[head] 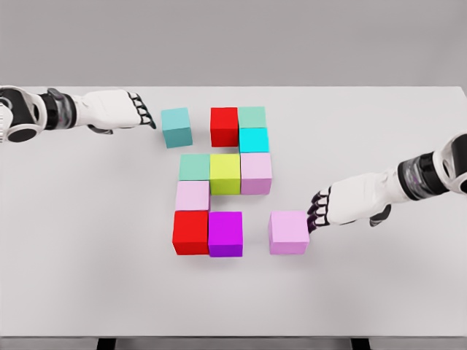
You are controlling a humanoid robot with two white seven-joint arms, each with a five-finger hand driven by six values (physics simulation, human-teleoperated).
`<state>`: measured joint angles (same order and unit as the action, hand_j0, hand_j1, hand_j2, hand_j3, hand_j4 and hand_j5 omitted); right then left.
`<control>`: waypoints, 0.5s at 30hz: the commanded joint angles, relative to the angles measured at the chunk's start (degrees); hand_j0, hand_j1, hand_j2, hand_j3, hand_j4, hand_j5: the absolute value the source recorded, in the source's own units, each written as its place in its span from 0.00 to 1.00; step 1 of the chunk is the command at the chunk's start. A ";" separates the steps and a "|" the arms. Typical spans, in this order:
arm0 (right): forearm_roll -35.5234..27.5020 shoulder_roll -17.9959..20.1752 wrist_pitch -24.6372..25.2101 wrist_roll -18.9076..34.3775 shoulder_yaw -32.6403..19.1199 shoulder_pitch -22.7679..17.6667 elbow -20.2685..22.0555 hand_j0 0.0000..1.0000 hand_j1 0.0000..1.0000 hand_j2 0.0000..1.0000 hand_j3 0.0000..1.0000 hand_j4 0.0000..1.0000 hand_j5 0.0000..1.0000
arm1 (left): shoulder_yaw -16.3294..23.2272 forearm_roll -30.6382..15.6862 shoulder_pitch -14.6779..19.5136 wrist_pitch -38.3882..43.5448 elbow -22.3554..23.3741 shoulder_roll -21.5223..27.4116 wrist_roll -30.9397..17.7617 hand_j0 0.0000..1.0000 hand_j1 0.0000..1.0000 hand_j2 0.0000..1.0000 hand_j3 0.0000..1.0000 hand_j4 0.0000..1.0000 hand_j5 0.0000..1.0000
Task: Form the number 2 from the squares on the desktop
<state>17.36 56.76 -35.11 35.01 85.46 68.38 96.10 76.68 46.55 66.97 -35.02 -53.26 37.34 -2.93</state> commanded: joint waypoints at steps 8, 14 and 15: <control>-0.49 1.25 0.11 -0.01 -0.30 0.00 0.41 1.00 1.00 1.00 1.00 1.00 1.00 | -0.13 -0.14 0.00 0.02 0.18 -1.04 0.03 0.87 0.87 0.87 0.87 0.87 0.87; -0.66 2.04 0.11 -0.01 -0.30 0.00 0.41 1.00 1.00 1.00 1.00 1.00 1.00 | -0.22 -0.14 -0.09 0.02 0.53 -1.83 0.03 0.87 0.87 0.87 0.87 0.87 0.87; -0.66 2.04 0.11 -0.01 -0.21 0.00 0.50 1.00 1.00 1.00 1.00 1.00 1.00 | -0.22 -0.14 0.00 0.02 0.53 -1.83 0.03 0.87 0.87 0.87 0.87 0.87 0.87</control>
<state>16.94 58.64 -35.10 35.01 85.25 68.29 96.51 76.57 46.57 66.88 -35.01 -52.80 35.64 -2.93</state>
